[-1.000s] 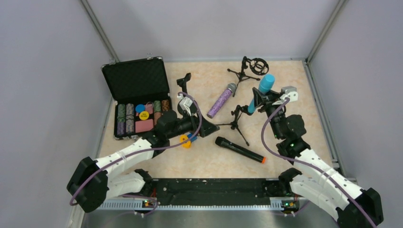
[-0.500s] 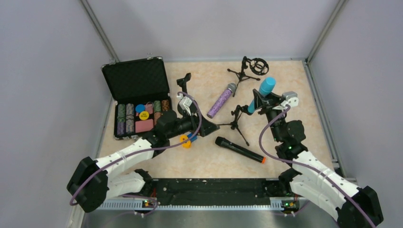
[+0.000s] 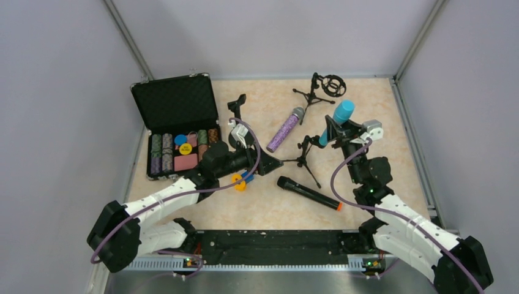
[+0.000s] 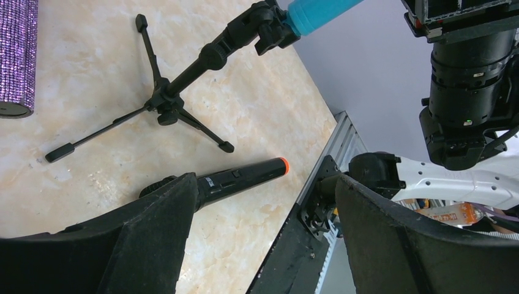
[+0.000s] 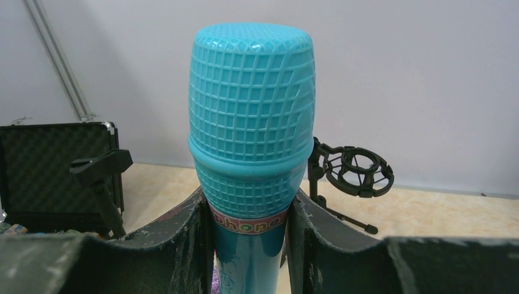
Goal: Attach the microphones to the stand
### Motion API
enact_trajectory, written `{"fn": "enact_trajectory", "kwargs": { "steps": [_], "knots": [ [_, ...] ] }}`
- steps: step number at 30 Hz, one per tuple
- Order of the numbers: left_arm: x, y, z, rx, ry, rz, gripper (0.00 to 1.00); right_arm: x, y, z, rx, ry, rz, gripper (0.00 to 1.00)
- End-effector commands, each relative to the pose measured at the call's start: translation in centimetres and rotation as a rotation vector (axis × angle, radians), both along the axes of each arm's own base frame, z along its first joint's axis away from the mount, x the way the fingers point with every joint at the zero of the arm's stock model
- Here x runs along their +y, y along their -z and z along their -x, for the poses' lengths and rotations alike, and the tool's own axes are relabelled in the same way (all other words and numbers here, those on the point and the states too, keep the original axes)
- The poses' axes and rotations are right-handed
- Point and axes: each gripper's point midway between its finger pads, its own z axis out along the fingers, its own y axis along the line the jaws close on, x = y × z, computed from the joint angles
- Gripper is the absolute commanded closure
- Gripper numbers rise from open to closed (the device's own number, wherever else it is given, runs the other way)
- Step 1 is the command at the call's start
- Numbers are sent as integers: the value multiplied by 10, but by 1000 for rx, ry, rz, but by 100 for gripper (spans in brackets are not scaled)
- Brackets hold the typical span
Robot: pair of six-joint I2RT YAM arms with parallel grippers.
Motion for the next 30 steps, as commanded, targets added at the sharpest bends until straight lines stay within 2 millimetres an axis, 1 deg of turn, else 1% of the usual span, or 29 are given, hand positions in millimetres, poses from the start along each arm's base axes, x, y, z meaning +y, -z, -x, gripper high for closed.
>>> {"fn": "enact_trajectory", "kwargs": {
  "steps": [1, 7, 11, 17, 20, 23, 24, 25, 27, 28, 30],
  "knots": [
    [-6, -32, -6, -73, 0, 68, 13, 0, 123, -6, 327, 25, 258, 100],
    [-7, -34, -8, -80, 0, 68, 13, -1, 140, -4, 363, 40, 275, 100],
    [-8, -36, -8, -81, 4, 69, 13, 0, 148, -2, 378, 36, 272, 100],
    [-7, -39, -9, -95, -1, 72, 13, 2, 150, -2, 385, 52, 310, 100],
    [-7, -40, -10, -99, -3, 71, 13, 3, 149, -2, 392, 51, 310, 100],
    [-10, -40, -11, -101, 6, 66, 13, 5, 140, 1, 388, 38, 269, 100],
    [-10, -39, -11, -103, 10, 64, 13, 5, 134, 1, 384, 35, 255, 90],
    [-11, -39, -11, -106, 14, 62, 13, 6, 129, 2, 384, 30, 236, 77],
    [-13, -39, -12, -120, 22, 57, 12, 8, 118, 5, 384, 16, 190, 48],
    [-13, -39, -13, -129, 23, 55, 12, 9, 112, 6, 383, 7, 170, 36],
    [-14, -39, -16, -151, 20, 43, 12, 10, 105, 10, 394, -9, 141, 22]
  ]
}}
